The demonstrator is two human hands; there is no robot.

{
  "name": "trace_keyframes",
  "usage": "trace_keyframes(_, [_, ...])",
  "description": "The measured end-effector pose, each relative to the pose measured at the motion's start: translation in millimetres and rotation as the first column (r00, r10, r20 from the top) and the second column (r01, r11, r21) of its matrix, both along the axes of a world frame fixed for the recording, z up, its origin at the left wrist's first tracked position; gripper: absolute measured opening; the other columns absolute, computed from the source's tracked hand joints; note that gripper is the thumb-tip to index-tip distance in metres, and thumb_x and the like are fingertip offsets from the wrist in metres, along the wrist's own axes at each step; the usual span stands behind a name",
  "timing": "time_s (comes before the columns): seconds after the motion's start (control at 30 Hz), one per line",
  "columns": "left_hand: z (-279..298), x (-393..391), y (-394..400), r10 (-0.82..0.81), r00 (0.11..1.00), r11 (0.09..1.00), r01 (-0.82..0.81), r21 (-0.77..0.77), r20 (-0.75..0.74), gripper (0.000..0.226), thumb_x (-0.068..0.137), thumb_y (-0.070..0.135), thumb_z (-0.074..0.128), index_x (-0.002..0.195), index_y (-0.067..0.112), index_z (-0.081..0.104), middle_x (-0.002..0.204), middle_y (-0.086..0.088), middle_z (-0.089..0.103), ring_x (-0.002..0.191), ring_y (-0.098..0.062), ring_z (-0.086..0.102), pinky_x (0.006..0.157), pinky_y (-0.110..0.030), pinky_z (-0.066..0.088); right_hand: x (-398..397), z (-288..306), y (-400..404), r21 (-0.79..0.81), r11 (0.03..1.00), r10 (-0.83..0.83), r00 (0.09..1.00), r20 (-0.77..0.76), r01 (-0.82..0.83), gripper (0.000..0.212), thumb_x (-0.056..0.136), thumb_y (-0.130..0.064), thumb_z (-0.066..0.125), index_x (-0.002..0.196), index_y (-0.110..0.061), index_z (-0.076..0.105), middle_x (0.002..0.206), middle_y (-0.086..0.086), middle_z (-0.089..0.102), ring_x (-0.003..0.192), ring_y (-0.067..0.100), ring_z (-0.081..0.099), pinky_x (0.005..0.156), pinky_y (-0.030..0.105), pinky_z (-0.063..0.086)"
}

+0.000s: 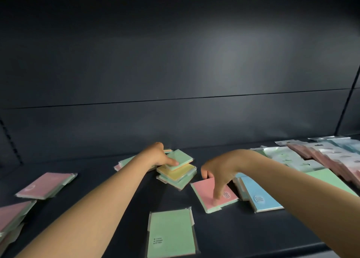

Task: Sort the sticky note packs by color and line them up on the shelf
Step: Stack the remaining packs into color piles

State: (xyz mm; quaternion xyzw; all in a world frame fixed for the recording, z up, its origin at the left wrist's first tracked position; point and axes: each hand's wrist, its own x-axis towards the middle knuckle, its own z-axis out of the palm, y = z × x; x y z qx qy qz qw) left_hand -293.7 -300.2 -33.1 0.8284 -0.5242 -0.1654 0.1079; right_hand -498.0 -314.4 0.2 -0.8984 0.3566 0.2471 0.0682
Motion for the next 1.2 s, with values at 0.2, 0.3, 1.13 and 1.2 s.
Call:
trace_keyframes(0.2, [4, -4, -1, -0.015, 0.999, 0.998, 0.012, 0.069, 0.036, 0.072, 0.067, 0.056, 0.075, 0.114, 0.006, 0.053, 0.104, -0.003, 0.055, 0.087, -0.018, 0.051, 0.071, -0.026, 0.038, 3, 4, -2, 0.033, 0.999, 0.013, 0.999, -0.044, -0.012, 0.077, 0.071, -0.054, 0.074, 0.133, -0.017, 0.046, 0.123, -0.004, 0.053, 0.094, 0.014, 0.046, 0.073, 0.023, 0.04])
trace_keyframes(0.3, [3, -3, 3, -0.011, 1.0, 0.997, 0.011, 0.071, 0.004, 0.075, 0.062, 0.059, 0.076, 0.112, 0.007, 0.054, 0.11, -0.005, 0.06, 0.087, -0.02, 0.055, 0.065, -0.027, 0.036, -1, 3, -3, 0.017, 0.999, 0.027, 0.999, 0.031, -0.028, 0.075, 0.071, -0.051, 0.076, 0.129, -0.016, 0.044, 0.096, -0.013, 0.047, 0.079, 0.008, 0.046, 0.059, 0.018, 0.034])
trace_keyframes(1.13, [-2, -3, 59, -0.024, 0.691, 0.883, -0.324, -0.339, -0.723, 0.019, 0.075, -0.007, 0.071, 0.085, 0.008, 0.065, 0.104, -0.012, 0.069, 0.09, -0.022, 0.067, 0.08, -0.03, 0.056, -19, 8, -13, 0.157, 0.985, -0.149, 0.776, 0.614, 0.065, 0.005, 0.085, -0.024, 0.065, 0.081, -0.021, 0.062, 0.074, -0.008, 0.068, 0.067, 0.005, 0.061, 0.063, 0.02, 0.043])
trace_keyframes(1.2, [2, 6, 74, -0.038, 0.65, 0.855, -0.372, -0.361, -0.759, 0.017, 0.077, -0.008, 0.069, 0.086, 0.006, 0.066, 0.102, -0.011, 0.069, 0.083, -0.019, 0.067, 0.073, -0.026, 0.057, -14, 11, -10, 0.189, 0.977, -0.203, 0.716, 0.667, 0.101, 0.005, 0.084, -0.022, 0.067, 0.085, -0.017, 0.065, 0.072, -0.006, 0.068, 0.068, 0.007, 0.064, 0.062, 0.021, 0.045])
